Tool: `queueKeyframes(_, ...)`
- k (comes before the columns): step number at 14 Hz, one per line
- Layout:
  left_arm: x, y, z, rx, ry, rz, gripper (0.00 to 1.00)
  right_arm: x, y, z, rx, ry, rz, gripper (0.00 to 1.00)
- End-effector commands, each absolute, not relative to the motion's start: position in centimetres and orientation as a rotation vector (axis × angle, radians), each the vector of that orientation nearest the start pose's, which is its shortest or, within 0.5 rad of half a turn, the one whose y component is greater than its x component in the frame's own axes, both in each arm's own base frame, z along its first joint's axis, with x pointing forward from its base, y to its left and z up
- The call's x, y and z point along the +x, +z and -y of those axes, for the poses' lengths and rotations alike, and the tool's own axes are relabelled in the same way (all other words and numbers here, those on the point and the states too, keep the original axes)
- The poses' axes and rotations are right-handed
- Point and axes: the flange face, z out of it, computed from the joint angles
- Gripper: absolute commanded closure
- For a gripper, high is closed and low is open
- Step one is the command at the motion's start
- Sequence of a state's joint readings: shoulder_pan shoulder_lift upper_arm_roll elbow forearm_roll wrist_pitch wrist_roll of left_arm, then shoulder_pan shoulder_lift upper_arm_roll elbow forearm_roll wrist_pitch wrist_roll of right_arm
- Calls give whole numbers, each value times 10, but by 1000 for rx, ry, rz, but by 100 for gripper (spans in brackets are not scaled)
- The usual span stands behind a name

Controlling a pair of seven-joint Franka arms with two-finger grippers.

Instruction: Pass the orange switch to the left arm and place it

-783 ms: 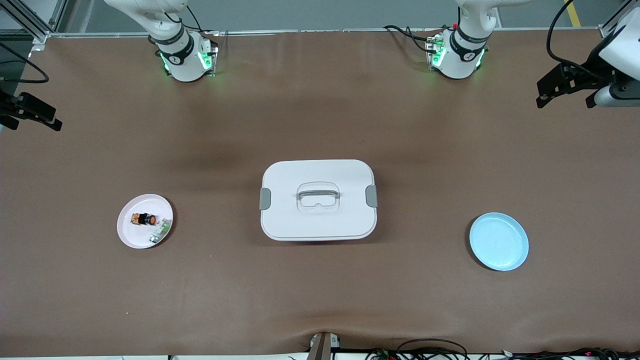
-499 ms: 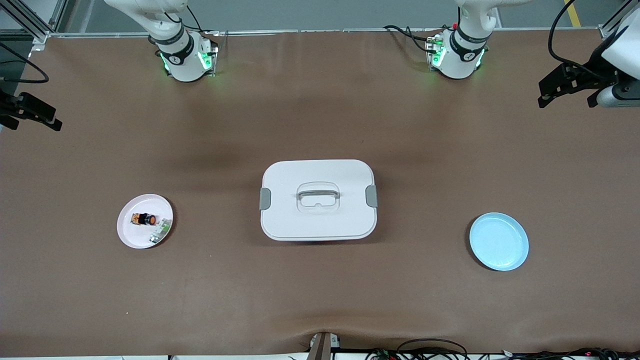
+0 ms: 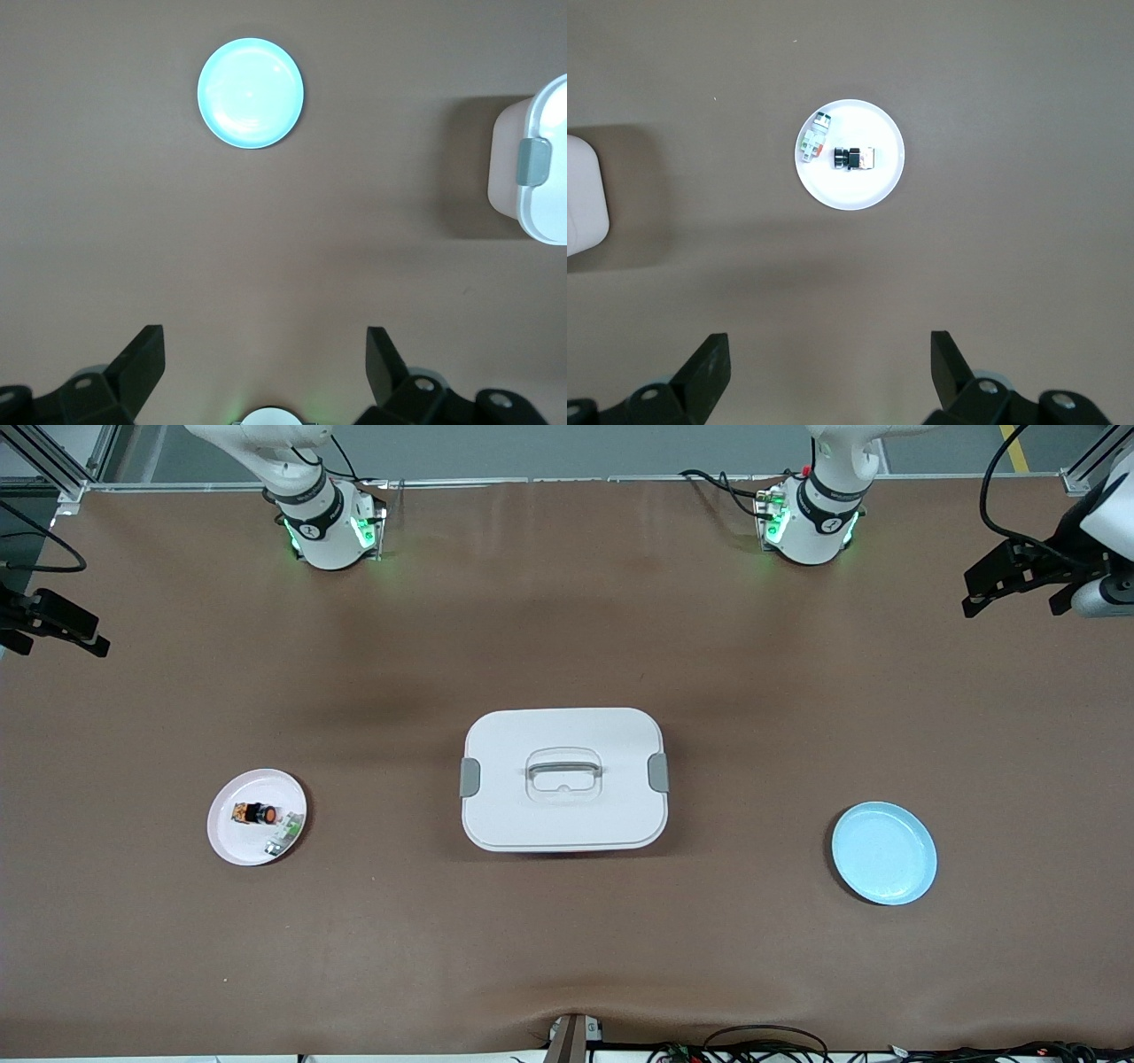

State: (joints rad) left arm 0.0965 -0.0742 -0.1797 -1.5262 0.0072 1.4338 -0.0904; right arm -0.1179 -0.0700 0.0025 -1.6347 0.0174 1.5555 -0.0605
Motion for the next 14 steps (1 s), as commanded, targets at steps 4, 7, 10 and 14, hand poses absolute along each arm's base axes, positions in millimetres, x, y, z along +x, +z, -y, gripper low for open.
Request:
queueKeyframes(4,513,678,49,-3123,28,21,0,532,632,64,-3137,26,-104,0)
queueKeyframes(7,513,677,54,-3121,28,12,0,534,626,70,-3134,43,-108,0)
queueKeyframes(10,513,676,51,-3121,30,19,0,550,601,74,-3114,90,-115,0)
queueKeyframes(14,514,677,48,-3122,28,28,0,587,544,75,-3111,118,-108,0)
